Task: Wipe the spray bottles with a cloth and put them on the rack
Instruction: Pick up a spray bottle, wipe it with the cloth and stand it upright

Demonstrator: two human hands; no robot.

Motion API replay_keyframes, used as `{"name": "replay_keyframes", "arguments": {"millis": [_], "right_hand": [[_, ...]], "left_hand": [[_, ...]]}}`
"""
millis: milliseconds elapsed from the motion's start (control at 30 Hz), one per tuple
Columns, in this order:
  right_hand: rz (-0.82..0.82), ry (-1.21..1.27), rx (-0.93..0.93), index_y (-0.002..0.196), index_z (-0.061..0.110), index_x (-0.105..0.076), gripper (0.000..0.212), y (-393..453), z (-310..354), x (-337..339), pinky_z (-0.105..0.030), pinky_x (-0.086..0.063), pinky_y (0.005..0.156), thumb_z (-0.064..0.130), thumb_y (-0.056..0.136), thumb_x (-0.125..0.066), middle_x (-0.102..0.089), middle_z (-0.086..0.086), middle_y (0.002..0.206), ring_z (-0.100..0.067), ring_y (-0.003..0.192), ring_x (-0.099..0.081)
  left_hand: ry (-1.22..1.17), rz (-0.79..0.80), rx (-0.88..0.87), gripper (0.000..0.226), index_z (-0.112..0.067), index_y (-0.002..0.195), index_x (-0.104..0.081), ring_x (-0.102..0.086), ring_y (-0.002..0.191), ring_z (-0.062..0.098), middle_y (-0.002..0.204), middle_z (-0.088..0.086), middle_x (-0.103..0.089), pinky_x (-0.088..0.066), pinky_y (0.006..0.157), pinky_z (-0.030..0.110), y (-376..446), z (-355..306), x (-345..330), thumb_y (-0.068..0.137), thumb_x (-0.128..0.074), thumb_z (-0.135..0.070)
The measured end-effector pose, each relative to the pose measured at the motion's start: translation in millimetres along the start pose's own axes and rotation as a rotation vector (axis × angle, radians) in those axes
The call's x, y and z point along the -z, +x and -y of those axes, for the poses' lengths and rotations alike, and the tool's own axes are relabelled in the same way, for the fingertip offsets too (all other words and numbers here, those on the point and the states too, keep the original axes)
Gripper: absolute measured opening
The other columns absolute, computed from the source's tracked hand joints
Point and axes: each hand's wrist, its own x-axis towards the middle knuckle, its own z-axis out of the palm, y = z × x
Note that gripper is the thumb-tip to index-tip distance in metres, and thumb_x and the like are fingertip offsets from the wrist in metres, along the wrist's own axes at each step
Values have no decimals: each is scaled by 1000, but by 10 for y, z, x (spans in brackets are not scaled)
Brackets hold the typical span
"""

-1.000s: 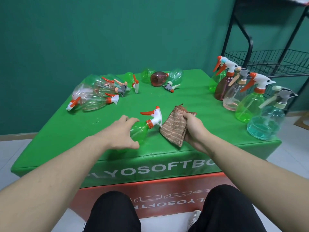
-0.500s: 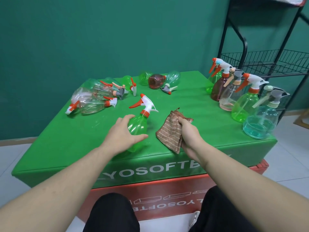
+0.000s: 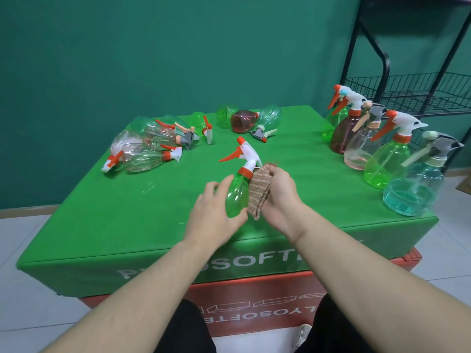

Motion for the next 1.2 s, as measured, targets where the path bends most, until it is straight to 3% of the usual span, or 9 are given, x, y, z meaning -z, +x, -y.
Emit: {"name": "replay_keyframes", "arguments": {"millis": [167, 300, 367, 567, 700, 833, 967, 1100, 1200], "right_hand": [[-15, -253, 85, 96, 15, -61, 23, 72, -111, -41, -27, -48, 60, 29, 104, -44, -57, -5, 73, -18, 62, -58], [-130, -657, 165, 96, 11, -67, 45, 114, -217, 38, -31, -49, 74, 41, 104, -34, -72, -6, 96, -24, 85, -66], [-98, -569, 132, 99, 13, -69, 42, 119, -176, 44, -35, -53, 85, 39, 104, -36, -73, -7, 97, -25, 89, -69], [28, -207, 51, 92, 16, -57, 20, 177, -76, -54, -35, -46, 74, 28, 104, -46, -52, -4, 76, -19, 68, -51], [-38, -448, 64, 86, 18, -56, 34, 240, -187, -140, -36, -47, 77, 40, 105, -38, -56, -4, 81, -21, 76, -55], [-124, -867, 201, 104, 13, -67, 56, 220, -320, -107, -34, -45, 80, 47, 108, -23, -67, -15, 108, -25, 90, -62], [-4, -1047, 312, 107, 18, -62, 43, 62, -389, -4, -30, -39, 72, 42, 110, -26, -64, -7, 101, -21, 83, -58], [-27, -952, 277, 105, 19, -64, 39, 30, -359, 115, -27, -38, 64, 39, 110, -31, -62, 0, 87, -17, 79, -57], [-72, -783, 205, 100, 18, -66, 42, 24, -311, 205, -29, -41, 82, 39, 110, -30, -69, -4, 101, -17, 93, -63]], "left_hand": [[22, 48, 22, 81, -36, 159, -25, -55, 120, 23, 148, 3, -41, -49, 101, 38, 70, 9, -6, 92, -68, -50], [-14, 59, 66, 84, -37, 159, -25, -57, 116, 23, 148, 3, -42, -52, 100, 37, 125, 26, -14, 90, -71, -51], [-10, 55, 61, 84, -36, 160, -25, -57, 117, 22, 149, 4, -42, -52, 101, 37, 133, 18, -26, 90, -71, -51], [-55, 43, 35, 84, -36, 159, -28, -55, 118, 21, 144, 2, -44, -49, 104, 39, 66, 48, -43, 90, -72, -48], [-103, 61, 75, 83, -38, 159, -27, -59, 110, 20, 143, 0, -45, -52, 97, 36, 98, 91, 3, 90, -73, -47], [-142, 85, 113, 83, -38, 160, -26, -60, 97, 19, 143, -1, -44, -50, 84, 30, 126, 92, 38, 91, -73, -44], [-245, 85, 200, 79, -34, 159, -31, -59, 110, 21, 146, 4, -46, -50, 96, 35, 216, 112, 70, 92, -72, -42], [-298, 80, 218, 77, -37, 156, -33, -52, 131, 21, 153, 3, -45, -42, 104, 32, 225, 93, 97, 91, -74, -43], [-353, 84, 271, 75, -38, 153, -29, -64, 107, 19, 160, 3, -41, -50, 85, 28, 201, 80, 126, 92, -72, -47]]}}
